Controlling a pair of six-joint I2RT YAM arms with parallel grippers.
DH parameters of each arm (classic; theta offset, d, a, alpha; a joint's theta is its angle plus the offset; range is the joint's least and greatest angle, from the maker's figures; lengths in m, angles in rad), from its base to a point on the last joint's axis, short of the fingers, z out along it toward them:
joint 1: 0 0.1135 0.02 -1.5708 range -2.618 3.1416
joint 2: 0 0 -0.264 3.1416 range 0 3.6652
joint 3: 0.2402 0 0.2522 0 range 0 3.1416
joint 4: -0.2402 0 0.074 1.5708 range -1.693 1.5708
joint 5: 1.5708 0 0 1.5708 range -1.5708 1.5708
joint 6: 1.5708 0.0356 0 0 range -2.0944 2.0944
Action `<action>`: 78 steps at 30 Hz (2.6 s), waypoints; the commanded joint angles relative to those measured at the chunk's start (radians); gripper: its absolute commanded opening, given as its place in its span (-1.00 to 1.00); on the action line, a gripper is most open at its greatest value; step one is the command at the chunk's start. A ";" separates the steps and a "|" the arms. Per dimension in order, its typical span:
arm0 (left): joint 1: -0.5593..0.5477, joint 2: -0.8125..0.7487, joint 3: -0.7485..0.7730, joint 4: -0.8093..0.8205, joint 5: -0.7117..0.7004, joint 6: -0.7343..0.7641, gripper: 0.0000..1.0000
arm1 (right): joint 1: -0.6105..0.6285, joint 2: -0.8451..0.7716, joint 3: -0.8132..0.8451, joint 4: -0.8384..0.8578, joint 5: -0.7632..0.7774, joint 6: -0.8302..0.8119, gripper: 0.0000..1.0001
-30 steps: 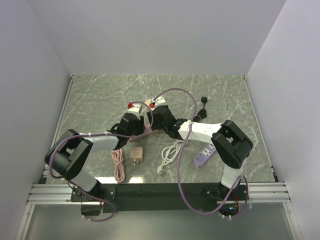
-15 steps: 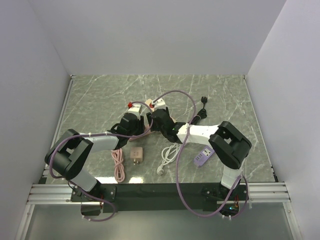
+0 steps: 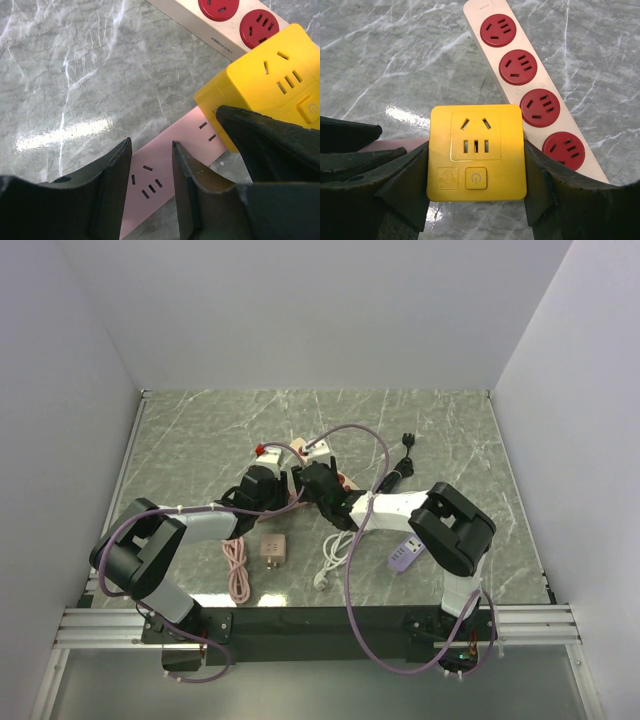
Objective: Insert the plug
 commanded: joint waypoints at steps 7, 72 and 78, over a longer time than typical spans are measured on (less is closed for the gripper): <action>-0.005 0.015 0.004 -0.070 0.012 0.009 -0.13 | 0.120 0.232 -0.203 -0.244 -0.353 0.273 -1.00; -0.002 -0.540 -0.207 -0.024 -0.141 -0.106 0.61 | 0.011 -0.398 -0.185 -0.283 0.033 0.089 0.93; 0.001 -0.562 -0.220 -0.031 -0.163 -0.114 0.63 | 0.126 -0.521 -0.157 -0.395 0.106 0.103 0.94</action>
